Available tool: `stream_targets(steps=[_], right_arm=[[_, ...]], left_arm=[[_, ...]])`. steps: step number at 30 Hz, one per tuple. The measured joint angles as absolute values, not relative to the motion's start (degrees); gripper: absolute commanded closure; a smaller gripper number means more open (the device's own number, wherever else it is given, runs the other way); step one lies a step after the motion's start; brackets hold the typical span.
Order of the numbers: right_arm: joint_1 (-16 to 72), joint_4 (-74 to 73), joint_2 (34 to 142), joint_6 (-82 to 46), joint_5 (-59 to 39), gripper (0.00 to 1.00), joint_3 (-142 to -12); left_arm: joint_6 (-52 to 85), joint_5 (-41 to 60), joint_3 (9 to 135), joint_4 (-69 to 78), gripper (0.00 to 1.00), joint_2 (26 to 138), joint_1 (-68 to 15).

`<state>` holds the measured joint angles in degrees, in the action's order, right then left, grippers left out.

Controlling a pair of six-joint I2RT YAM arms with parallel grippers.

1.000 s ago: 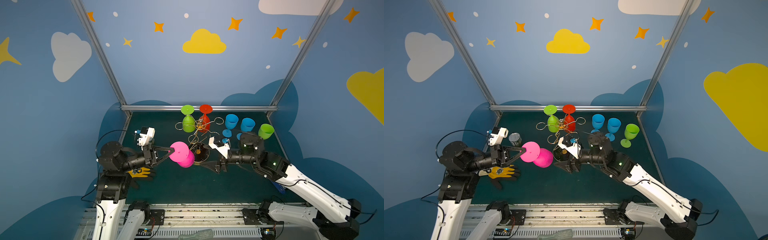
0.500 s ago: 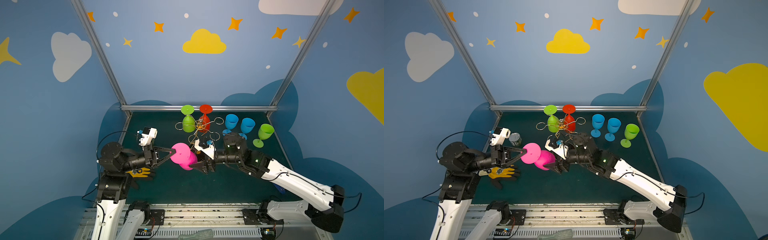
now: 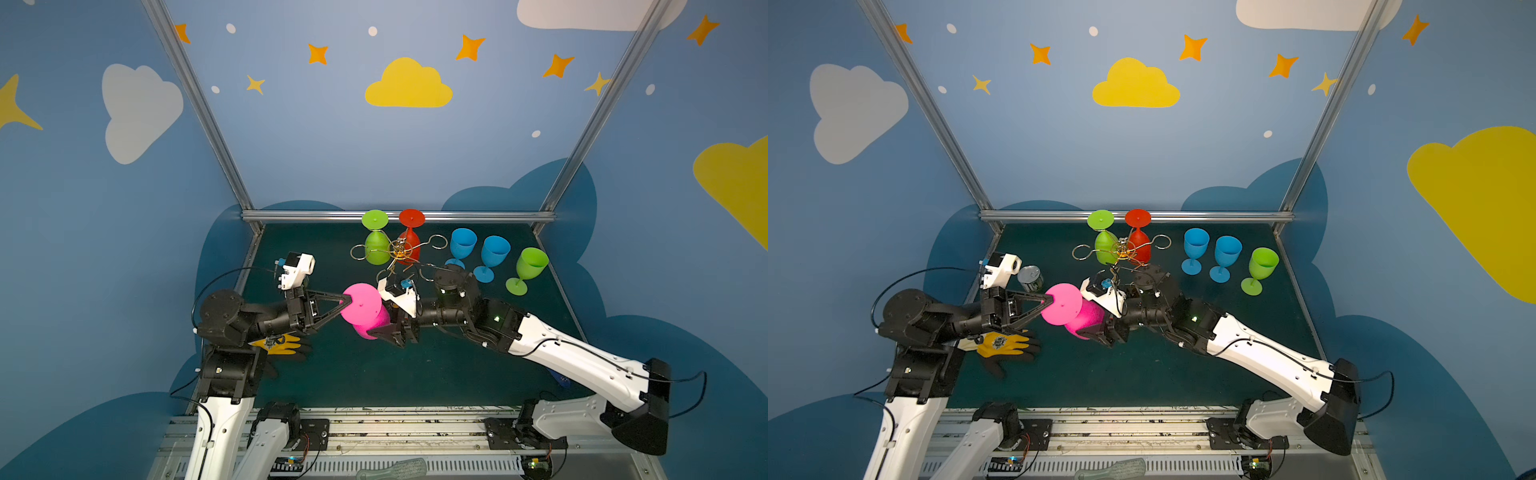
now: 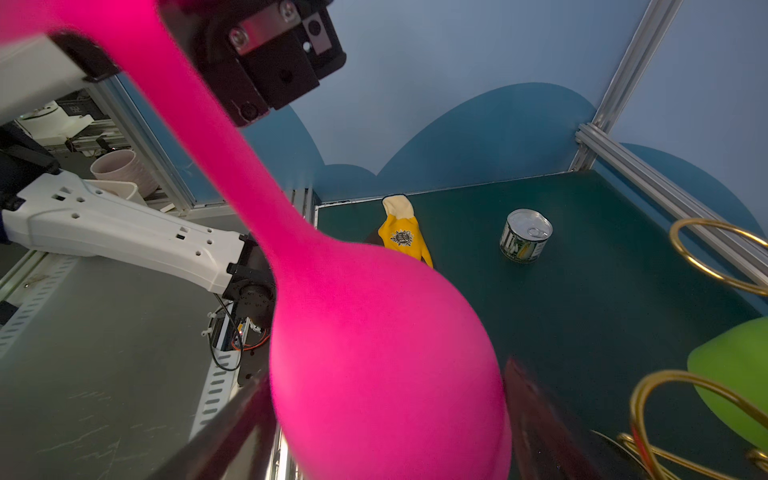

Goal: Take the wine glass off the wine glass rack
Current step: 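Close the right gripper on the stem while the left gripper opens and withdraws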

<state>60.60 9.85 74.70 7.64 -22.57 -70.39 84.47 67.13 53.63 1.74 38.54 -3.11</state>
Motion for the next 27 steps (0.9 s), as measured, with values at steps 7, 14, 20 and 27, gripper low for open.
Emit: stream_targets(steps=[7, 14, 20, 27], right_arm=[[61.3, 8.0, 75.5, 7.3, -21.8, 0.15, -71.1], [61.4, 7.4, 76.1, 6.3, -21.5, 0.31, -71.4], [61.3, 8.1, 75.7, 5.4, -19.9, 0.42, -71.8], [61.4, 10.4, 71.9, 3.5, -16.4, 0.51, -70.3]], left_arm=[[87.5, 67.1, 53.4, 5.7, 0.96, 38.6, -3.8], [88.4, 66.5, 53.4, 7.6, 0.96, 39.2, -3.9], [89.0, 66.2, 53.5, 9.8, 0.96, 40.8, -3.9], [85.6, 64.5, 56.0, 9.7, 0.55, 43.7, -4.4]])
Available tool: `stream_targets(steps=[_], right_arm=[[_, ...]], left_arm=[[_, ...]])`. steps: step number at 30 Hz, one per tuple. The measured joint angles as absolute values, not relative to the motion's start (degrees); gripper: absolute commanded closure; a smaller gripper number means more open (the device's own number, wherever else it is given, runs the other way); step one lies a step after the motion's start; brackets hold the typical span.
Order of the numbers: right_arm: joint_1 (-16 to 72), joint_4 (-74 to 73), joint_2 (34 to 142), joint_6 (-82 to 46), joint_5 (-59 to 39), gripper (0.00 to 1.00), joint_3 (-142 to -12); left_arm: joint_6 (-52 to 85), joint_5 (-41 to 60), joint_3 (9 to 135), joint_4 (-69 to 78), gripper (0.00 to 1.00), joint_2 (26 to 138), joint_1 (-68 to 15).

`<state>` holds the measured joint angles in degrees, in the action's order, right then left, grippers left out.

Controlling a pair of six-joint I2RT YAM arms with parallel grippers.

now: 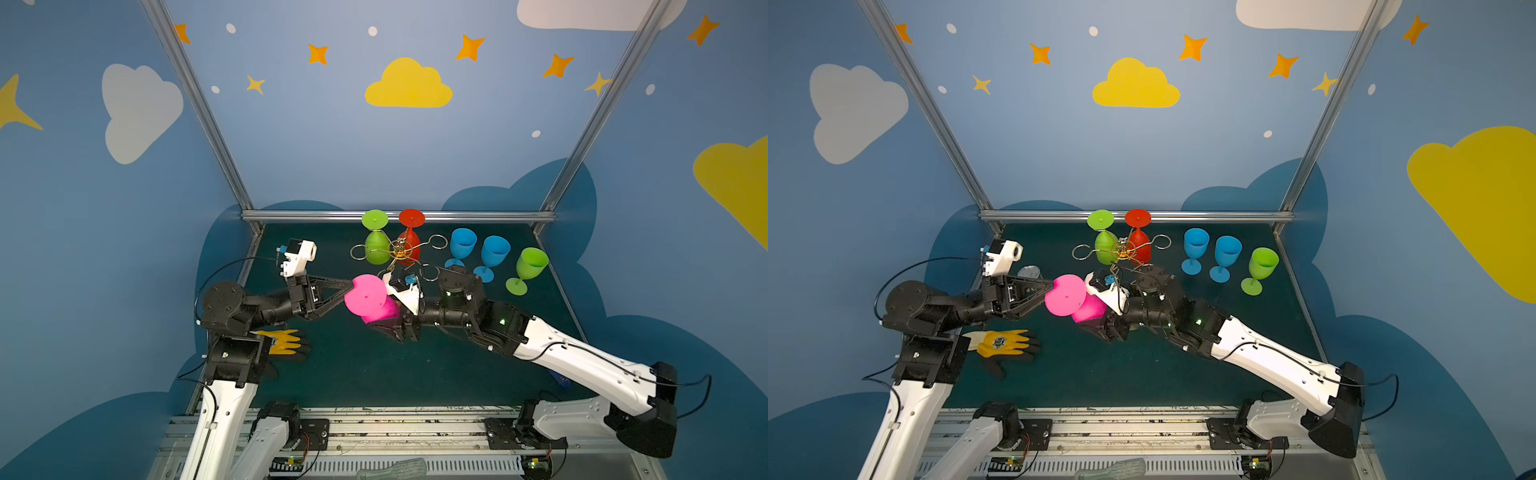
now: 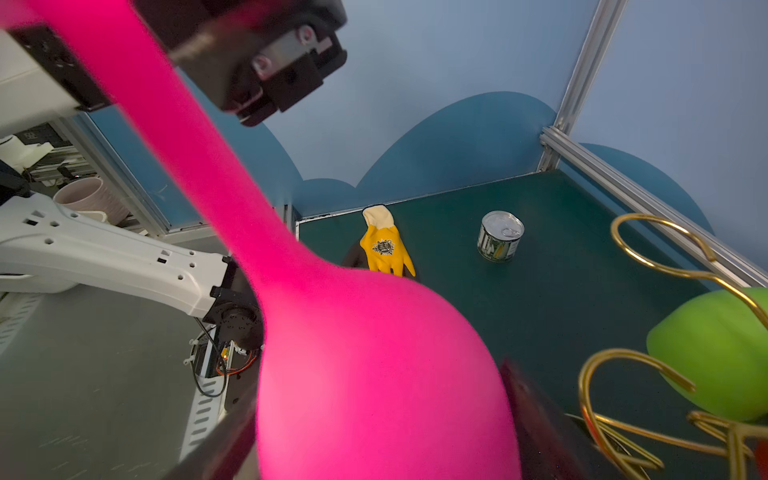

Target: Take the wine glass off the wine glass rack

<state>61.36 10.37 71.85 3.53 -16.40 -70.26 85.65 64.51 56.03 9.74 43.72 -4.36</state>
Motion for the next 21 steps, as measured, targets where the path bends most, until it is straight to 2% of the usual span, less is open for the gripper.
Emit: stream_targets(steps=[1, 8, 15, 21], right_arm=[[61.3, 11.0, 71.1, 3.1, -15.9, 0.53, -70.2], [60.1, 16.8, 64.5, 0.2, -13.4, 0.59, -70.2], [56.2, 29.4, 62.5, -3.8, -10.7, 0.60, -74.6], [52.2, 40.7, 63.2, -5.7, -8.6, 0.62, -83.0]], left_arm=[[84.6, 64.1, 56.6, 9.3, 0.48, 44.1, -4.4], [73.5, 57.5, 59.0, 4.8, 0.39, 45.9, -4.4], [49.5, 45.3, 59.1, 0.3, 0.42, 46.0, -4.6], [23.7, 37.6, 52.9, 10.3, 0.44, 45.0, -6.2]])
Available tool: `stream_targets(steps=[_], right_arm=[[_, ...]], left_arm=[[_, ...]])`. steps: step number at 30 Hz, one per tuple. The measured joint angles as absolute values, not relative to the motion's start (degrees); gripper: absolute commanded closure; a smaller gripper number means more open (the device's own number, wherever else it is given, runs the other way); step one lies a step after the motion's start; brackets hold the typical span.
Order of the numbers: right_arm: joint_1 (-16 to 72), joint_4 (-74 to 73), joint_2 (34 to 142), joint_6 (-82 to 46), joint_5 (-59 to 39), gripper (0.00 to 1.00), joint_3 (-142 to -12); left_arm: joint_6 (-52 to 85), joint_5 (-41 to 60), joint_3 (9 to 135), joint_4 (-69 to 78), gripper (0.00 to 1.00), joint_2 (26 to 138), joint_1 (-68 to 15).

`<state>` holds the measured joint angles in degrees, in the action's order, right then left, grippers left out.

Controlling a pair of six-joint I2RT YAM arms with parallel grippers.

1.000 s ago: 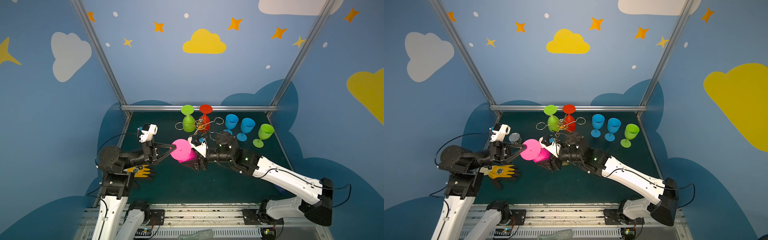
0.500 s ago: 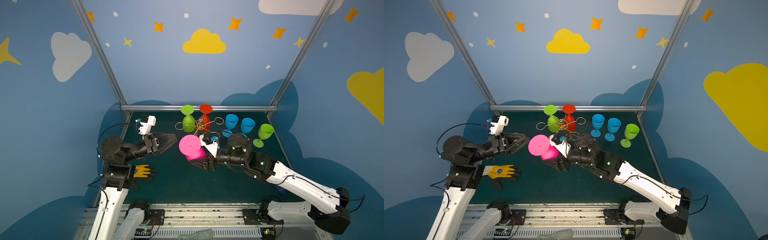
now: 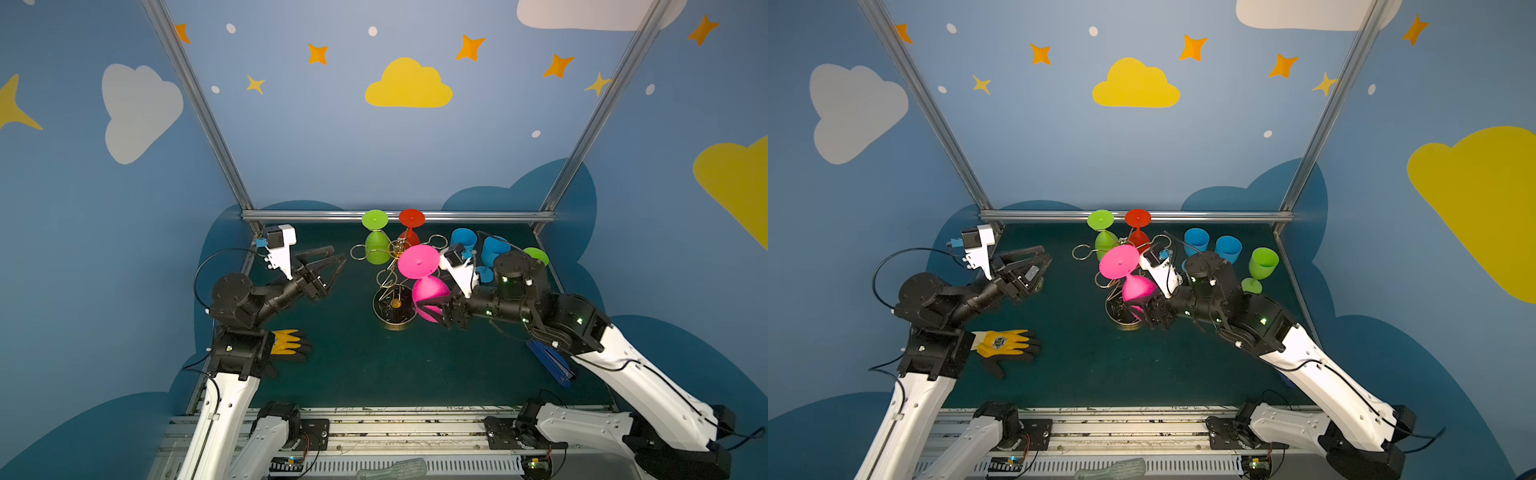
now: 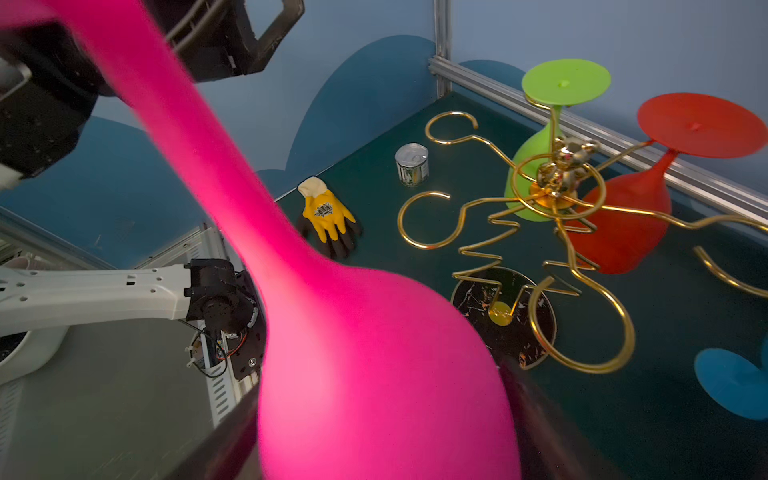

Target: Take the wine glass off the wine glass rack

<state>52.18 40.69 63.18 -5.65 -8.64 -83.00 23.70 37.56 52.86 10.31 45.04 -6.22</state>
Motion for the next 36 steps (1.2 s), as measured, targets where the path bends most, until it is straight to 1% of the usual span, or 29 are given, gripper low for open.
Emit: stream_targets(steps=[3, 6, 13, 19, 29, 32, 36], right_arm=[[51.5, 44.8, 64.0, -6.0, -8.4, 0.62, -86.1], [51.1, 47.7, 65.6, -6.3, -8.3, 0.63, -88.6], [50.3, 50.7, 70.6, -7.1, -9.6, 0.65, -91.7], [50.3, 50.7, 74.5, -7.6, -11.9, 0.66, -94.4], [50.3, 49.9, 78.7, -8.8, -15.9, 0.68, -95.6], [50.3, 49.6, 79.3, -9.2, -16.8, 0.68, -95.6], [50.3, 49.2, 79.4, -9.7, -17.4, 0.66, -95.6]], left_arm=[[11.7, 37.3, 52.0, 14.4, 0.44, 47.2, -8.6], [1.8, 37.9, 53.4, 15.2, 0.45, 50.5, -10.8], [-12.6, 39.9, 56.2, 17.8, 0.45, 55.2, -16.3], [-18.9, 40.7, 57.2, 18.0, 0.45, 57.5, -19.4], [-22.6, 40.5, 58.4, 18.1, 0.48, 58.7, -21.5], [-23.1, 40.2, 58.4, 18.1, 0.53, 58.8, -21.9], [-24.0, 40.0, 58.4, 18.0, 0.66, 58.9, -22.3]])
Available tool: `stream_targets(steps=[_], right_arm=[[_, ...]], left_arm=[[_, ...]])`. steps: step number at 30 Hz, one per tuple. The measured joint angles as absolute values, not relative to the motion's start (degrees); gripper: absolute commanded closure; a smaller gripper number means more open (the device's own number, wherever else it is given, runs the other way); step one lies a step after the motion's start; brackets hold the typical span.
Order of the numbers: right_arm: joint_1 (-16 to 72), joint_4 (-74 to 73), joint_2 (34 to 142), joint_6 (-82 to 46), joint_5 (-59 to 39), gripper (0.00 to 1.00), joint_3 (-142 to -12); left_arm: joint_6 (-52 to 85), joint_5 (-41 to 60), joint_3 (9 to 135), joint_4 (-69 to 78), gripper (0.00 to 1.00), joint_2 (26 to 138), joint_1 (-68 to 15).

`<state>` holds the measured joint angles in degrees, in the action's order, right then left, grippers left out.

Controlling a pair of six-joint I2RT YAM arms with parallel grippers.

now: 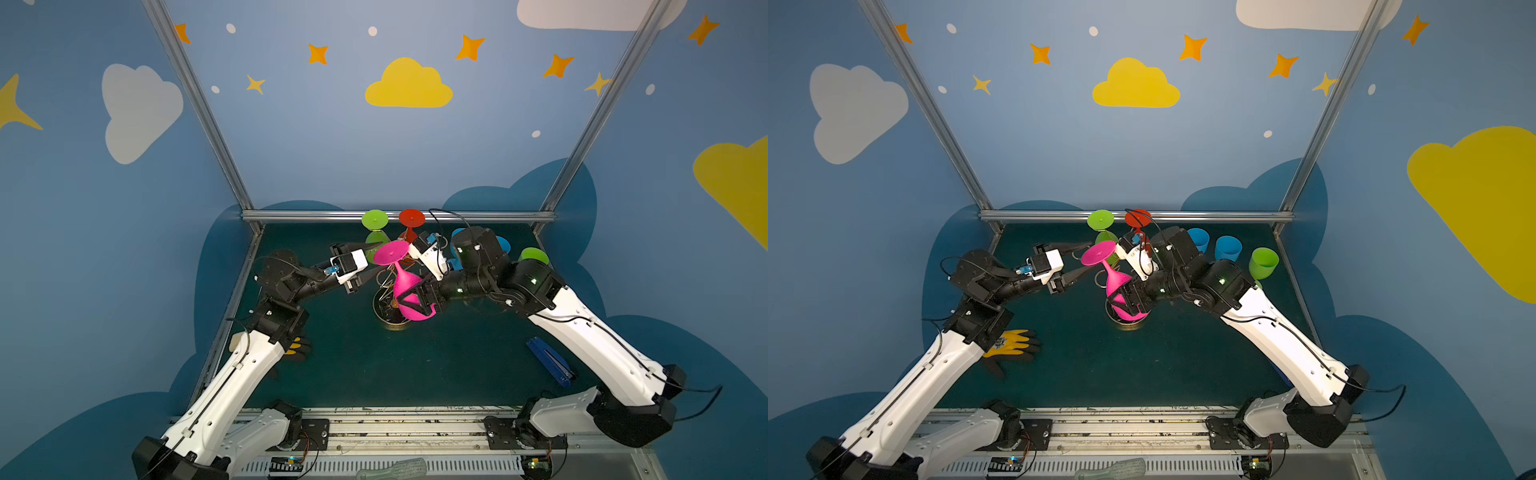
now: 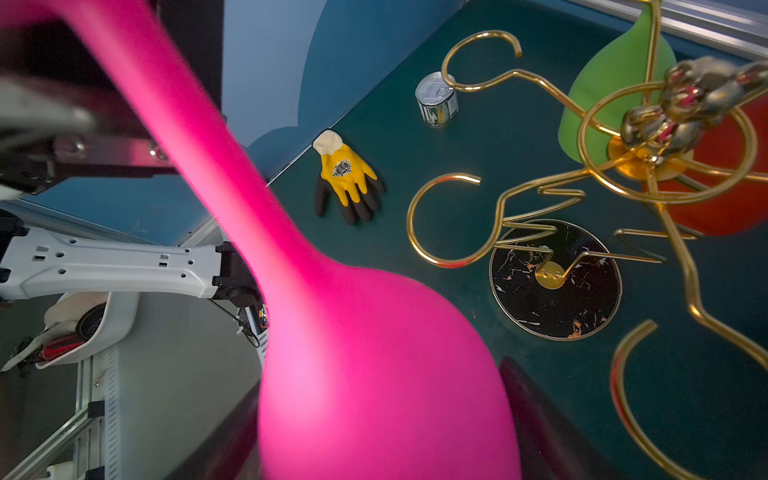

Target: Take the wine glass off the wine glass rack

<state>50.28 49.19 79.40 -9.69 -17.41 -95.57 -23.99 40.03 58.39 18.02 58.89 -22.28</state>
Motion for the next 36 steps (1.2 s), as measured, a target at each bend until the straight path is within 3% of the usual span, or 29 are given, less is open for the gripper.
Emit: stream_targets(steps=[4, 6, 8, 12, 15, 27, 36], right_arm=[[50.3, 48.9, 79.4, -10.9, -17.9, 0.63, -95.6], [50.2, 48.6, 79.2, -12.1, -18.7, 0.60, -95.6], [49.8, 48.3, 78.7, -13.3, -19.1, 0.53, -95.6], [49.6, 47.5, 77.7, -14.2, -19.1, 0.27, -95.6], [49.2, 45.1, 76.7, -14.7, -19.0, 0.19, -94.8], [40.1, 25.2, 61.3, -18.7, -21.8, 0.15, -80.4], [34.1, 22.5, 53.4, -20.2, -20.6, 0.17, -75.4]], left_arm=[[-25.3, 39.2, 58.4, 17.9, 0.90, 58.9, -22.5], [-27.0, 38.3, 58.4, 17.1, 0.96, 58.9, -22.2], [-28.4, 37.2, 58.3, 15.9, 0.97, 58.9, -21.7], [-27.9, 35.1, 58.2, 15.6, 0.97, 58.7, -21.9], [-25.6, 32.2, 57.0, 15.9, 0.97, 57.6, -21.9], [1.5, 17.5, 51.4, 15.4, 0.97, 53.5, -22.9], [12.5, 14.5, 49.7, 15.6, 0.97, 50.8, -22.9]])
